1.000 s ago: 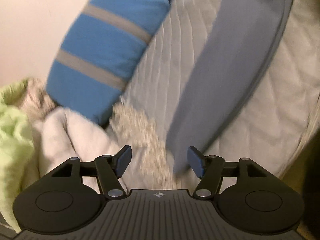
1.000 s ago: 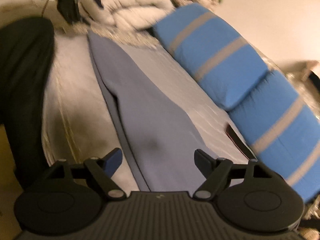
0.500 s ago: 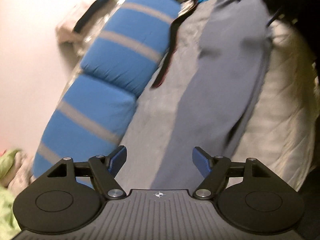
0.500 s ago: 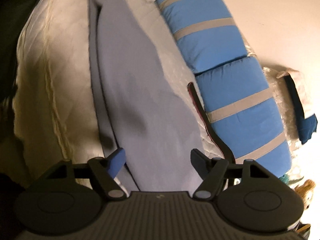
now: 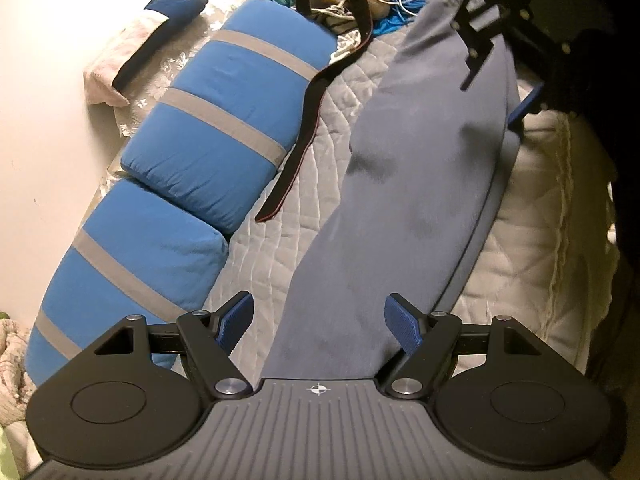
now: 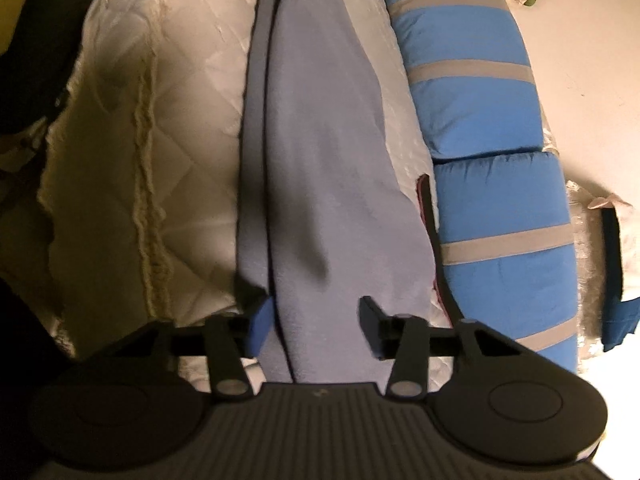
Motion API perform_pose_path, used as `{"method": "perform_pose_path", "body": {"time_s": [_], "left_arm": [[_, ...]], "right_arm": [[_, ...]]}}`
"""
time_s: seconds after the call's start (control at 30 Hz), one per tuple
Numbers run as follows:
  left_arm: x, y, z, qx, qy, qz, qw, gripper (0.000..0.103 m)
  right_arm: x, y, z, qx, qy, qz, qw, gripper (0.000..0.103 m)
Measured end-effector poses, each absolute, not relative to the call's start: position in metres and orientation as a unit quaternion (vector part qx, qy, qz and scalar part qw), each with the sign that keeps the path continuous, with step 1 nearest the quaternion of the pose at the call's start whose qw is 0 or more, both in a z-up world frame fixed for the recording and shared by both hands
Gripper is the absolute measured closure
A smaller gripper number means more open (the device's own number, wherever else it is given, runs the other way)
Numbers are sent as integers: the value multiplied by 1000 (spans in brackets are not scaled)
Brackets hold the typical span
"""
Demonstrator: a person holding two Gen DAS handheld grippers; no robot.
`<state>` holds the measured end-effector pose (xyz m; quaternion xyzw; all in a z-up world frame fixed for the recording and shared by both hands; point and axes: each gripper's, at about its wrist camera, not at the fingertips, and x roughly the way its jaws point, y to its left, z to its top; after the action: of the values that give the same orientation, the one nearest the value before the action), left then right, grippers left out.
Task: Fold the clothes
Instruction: 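Open both grippers and release the folded grey sweatpants onto the bed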
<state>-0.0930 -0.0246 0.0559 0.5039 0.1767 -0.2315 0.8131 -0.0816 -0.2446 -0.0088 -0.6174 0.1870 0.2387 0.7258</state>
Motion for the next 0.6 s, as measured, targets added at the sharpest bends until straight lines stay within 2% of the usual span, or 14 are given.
{"method": "perform_pose_path", "body": {"time_s": [0.03, 0.1, 0.27, 0.6], "left_arm": [[-92, -25, 56, 502, 177, -232, 814, 32], [-91, -27, 58, 499, 178, -233, 816, 32], [-91, -27, 59, 497, 180, -236, 816, 32], [-79, -41, 63, 471, 192, -259, 821, 32]], "right_arm": [[-81, -245, -10, -618, 186, 237, 726, 59], [-79, -245, -12, -620, 184, 234, 725, 100], [-90, -253, -7, -624, 174, 247, 720, 102], [-101, -254, -15, -631, 206, 266, 699, 102]]}}
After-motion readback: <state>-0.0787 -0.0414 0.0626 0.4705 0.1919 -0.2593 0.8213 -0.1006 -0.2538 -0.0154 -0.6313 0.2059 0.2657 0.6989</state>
